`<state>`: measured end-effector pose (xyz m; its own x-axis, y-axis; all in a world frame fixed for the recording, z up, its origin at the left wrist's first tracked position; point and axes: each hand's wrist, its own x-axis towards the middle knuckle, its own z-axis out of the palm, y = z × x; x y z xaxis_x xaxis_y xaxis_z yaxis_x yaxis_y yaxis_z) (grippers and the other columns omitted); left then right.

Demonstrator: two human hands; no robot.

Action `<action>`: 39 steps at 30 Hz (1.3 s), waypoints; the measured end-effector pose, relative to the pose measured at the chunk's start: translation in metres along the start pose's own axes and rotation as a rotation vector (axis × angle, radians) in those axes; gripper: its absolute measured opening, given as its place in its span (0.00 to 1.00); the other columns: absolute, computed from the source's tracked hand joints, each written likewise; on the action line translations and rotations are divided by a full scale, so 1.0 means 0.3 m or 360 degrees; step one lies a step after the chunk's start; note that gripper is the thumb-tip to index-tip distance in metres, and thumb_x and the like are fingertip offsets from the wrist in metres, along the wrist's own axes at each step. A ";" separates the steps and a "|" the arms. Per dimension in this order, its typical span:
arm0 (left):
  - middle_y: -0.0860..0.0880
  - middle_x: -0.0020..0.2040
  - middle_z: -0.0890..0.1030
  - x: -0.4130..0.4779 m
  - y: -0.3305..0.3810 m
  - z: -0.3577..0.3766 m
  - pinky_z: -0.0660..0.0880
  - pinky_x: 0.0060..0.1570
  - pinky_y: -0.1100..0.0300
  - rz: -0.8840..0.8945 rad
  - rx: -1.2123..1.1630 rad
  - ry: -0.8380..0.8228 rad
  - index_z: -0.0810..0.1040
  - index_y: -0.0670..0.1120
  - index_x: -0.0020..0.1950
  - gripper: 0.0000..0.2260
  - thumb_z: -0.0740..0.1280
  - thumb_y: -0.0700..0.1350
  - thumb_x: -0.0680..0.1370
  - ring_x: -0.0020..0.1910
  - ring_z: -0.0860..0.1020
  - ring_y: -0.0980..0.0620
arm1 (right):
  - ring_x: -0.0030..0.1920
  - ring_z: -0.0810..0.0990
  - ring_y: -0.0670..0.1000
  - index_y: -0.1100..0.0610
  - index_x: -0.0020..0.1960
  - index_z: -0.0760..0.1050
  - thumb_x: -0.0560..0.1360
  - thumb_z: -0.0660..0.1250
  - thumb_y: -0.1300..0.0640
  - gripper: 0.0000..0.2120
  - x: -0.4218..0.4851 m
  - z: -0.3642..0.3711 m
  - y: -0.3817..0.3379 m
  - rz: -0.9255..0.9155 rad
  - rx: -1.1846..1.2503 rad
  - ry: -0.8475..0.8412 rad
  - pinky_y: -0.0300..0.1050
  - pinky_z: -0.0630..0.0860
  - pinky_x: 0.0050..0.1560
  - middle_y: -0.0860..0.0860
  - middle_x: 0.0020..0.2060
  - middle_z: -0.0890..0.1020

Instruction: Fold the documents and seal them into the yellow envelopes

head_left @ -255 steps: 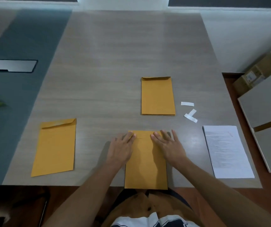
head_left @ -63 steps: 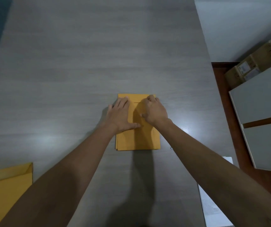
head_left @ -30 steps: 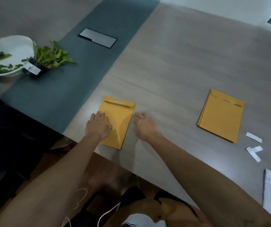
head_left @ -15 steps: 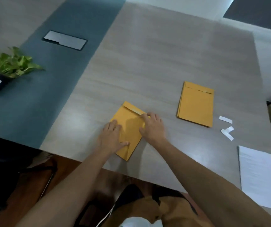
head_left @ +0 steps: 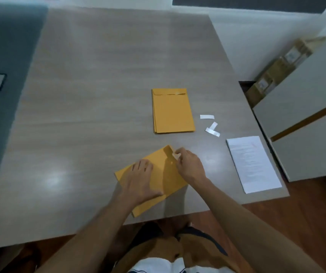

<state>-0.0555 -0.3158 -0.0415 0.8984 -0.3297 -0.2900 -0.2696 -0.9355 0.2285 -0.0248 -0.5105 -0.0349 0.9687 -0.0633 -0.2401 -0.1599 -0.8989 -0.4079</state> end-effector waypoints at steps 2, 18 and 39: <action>0.49 0.70 0.64 0.034 0.030 -0.019 0.62 0.70 0.53 0.0008 -0.0011 -0.0076 0.66 0.50 0.68 0.44 0.72 0.72 0.60 0.70 0.63 0.47 | 0.53 0.78 0.56 0.55 0.61 0.72 0.78 0.59 0.60 0.13 -0.008 -0.017 0.058 0.0086 0.0069 0.0036 0.51 0.76 0.50 0.54 0.53 0.80; 0.46 0.62 0.69 0.229 0.321 -0.120 0.67 0.62 0.56 -0.0051 0.0160 -0.0078 0.72 0.47 0.63 0.21 0.74 0.48 0.73 0.64 0.68 0.46 | 0.53 0.78 0.53 0.52 0.63 0.73 0.78 0.64 0.50 0.15 -0.019 -0.142 0.310 -0.0024 0.0295 -0.0013 0.51 0.77 0.55 0.52 0.58 0.74; 0.45 0.80 0.51 0.150 0.371 -0.022 0.62 0.69 0.46 -0.0377 0.0219 -0.0229 0.53 0.58 0.79 0.44 0.69 0.68 0.69 0.77 0.54 0.43 | 0.53 0.76 0.54 0.48 0.71 0.67 0.78 0.66 0.51 0.22 -0.027 -0.119 0.243 -0.0275 0.0099 -0.0195 0.47 0.76 0.49 0.53 0.56 0.72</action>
<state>-0.0429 -0.4339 -0.0230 0.8861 -0.1058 -0.4512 -0.1119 -0.9936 0.0134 -0.0375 -0.5911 -0.0312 0.9529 0.1461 -0.2657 -0.0084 -0.8631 -0.5049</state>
